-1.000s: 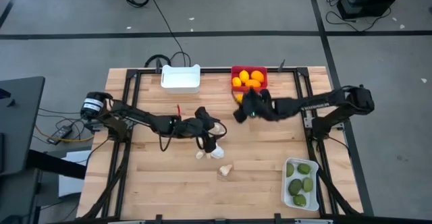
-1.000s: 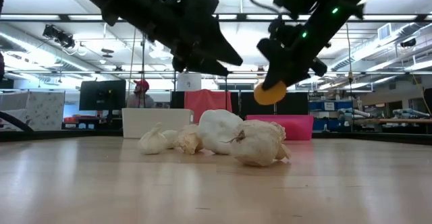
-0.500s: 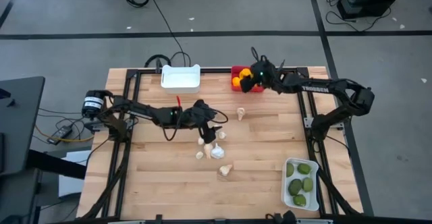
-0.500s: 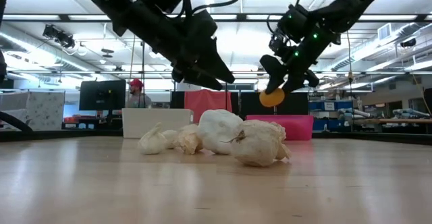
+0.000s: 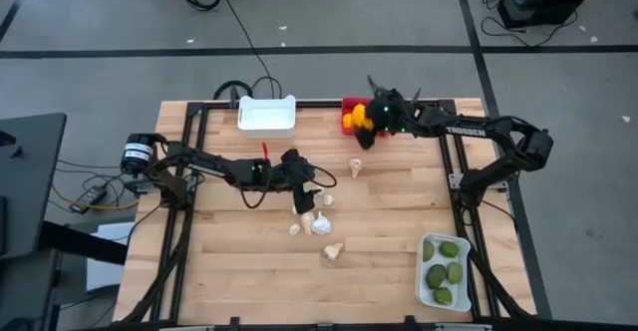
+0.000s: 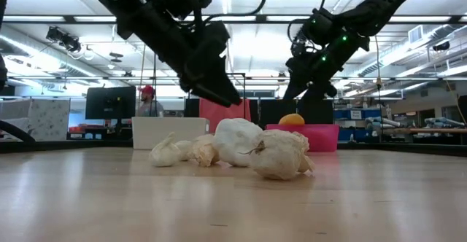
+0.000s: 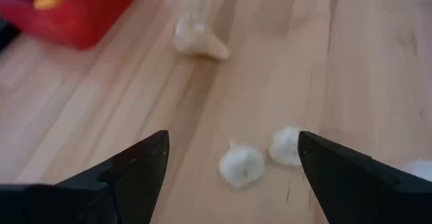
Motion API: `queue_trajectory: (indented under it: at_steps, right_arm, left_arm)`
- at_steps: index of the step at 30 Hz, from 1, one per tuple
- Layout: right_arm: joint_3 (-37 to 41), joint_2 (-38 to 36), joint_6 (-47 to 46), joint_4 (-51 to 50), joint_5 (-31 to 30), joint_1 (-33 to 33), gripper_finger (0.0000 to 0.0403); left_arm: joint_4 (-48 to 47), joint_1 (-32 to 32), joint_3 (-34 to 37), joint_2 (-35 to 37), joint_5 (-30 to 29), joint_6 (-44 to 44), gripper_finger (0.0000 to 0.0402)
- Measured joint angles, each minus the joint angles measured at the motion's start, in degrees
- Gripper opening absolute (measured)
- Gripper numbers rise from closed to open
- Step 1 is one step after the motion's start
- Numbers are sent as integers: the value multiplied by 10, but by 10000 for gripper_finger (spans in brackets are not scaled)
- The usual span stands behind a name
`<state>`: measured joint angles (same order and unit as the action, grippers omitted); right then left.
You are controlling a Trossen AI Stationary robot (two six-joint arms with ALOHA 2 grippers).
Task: Sort produce into baskets
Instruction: Put the white garlic into the top white bin
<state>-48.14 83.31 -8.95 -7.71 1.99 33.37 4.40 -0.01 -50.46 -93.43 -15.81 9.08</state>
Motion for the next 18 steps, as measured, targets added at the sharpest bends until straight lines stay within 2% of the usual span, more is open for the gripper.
queue_trajectory:
  at_steps: [2,4,8,11,18]
  right_arm:
    - [0,0,15,-30,39,-25,349]
    - [0,0,23,-57,33,-56,347]
    - [0,0,27,-107,-30,-126,345]
    - [8,5,25,-107,-67,-165,345]
    - [15,68,-39,-73,-144,-185,344]
  left_arm:
    - [-12,0,2,0,-8,3,331]
    - [-13,0,6,0,-14,4,327]
    - [-10,7,9,0,-15,3,314]
    - [-4,15,9,0,-15,2,307]
    - [42,24,9,0,14,-17,296]
